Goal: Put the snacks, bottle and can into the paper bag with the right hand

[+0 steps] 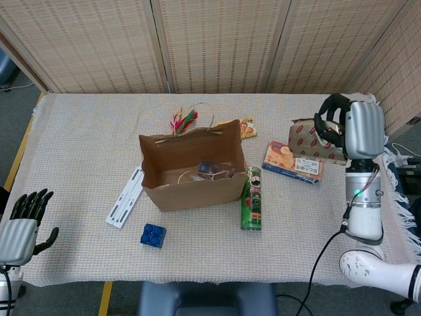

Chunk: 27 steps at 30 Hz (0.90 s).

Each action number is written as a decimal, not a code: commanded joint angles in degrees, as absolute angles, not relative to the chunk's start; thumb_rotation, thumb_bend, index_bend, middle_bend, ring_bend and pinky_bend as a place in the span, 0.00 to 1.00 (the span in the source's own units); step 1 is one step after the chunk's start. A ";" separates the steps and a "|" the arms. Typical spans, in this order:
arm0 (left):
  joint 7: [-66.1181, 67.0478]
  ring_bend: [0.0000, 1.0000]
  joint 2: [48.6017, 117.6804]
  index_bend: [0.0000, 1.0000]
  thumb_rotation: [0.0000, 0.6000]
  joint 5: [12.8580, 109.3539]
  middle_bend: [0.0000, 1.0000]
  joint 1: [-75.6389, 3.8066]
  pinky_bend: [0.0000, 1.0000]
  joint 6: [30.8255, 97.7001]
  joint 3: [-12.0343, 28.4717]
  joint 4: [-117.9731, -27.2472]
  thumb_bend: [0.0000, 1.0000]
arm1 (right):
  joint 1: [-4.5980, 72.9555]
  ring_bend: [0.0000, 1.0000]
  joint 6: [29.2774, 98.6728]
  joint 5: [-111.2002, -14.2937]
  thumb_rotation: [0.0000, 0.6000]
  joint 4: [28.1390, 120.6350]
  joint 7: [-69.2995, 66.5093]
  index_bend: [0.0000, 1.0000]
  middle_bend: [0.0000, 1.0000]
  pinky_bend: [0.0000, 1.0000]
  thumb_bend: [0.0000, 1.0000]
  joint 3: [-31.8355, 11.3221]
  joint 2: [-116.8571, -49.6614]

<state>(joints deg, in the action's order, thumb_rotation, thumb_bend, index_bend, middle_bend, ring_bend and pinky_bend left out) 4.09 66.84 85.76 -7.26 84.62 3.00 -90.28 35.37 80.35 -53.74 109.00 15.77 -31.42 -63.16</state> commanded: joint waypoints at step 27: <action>2.04 0.00 66.23 0.02 1.00 86.11 0.00 -7.58 0.00 83.95 2.81 -89.82 0.38 | 61.65 0.49 80.36 -43.71 1.00 99.75 40.31 0.51 0.54 0.67 0.34 -28.37 -89.08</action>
